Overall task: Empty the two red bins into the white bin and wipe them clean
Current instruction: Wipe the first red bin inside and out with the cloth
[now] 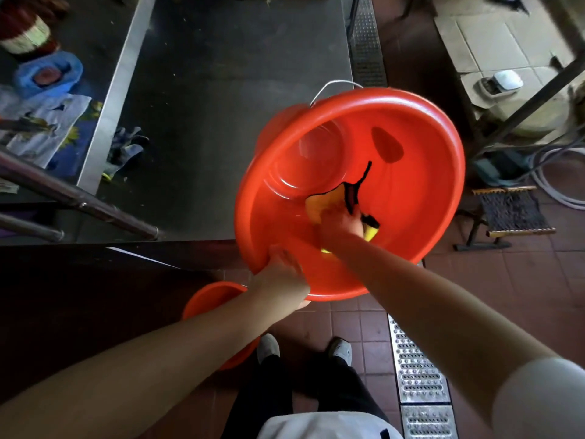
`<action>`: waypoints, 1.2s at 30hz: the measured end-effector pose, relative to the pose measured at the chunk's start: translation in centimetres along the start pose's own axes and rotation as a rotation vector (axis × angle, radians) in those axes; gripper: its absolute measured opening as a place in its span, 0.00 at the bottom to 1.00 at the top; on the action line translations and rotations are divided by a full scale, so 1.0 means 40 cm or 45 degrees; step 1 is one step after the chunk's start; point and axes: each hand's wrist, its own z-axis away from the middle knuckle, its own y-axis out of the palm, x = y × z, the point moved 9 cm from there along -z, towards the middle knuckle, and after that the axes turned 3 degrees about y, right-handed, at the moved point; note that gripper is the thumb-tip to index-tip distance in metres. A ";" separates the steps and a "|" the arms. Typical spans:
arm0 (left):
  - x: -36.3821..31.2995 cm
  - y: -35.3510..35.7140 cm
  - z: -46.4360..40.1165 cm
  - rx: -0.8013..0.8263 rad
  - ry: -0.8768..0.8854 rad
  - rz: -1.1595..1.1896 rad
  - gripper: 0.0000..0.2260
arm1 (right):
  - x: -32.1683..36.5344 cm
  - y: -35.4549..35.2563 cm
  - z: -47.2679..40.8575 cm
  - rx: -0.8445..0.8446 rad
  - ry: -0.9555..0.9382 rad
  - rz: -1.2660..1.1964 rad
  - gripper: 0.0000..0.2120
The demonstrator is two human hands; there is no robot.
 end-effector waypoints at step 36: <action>-0.007 -0.034 0.009 0.039 0.074 0.131 0.28 | -0.027 -0.041 0.292 0.006 -0.248 0.063 0.25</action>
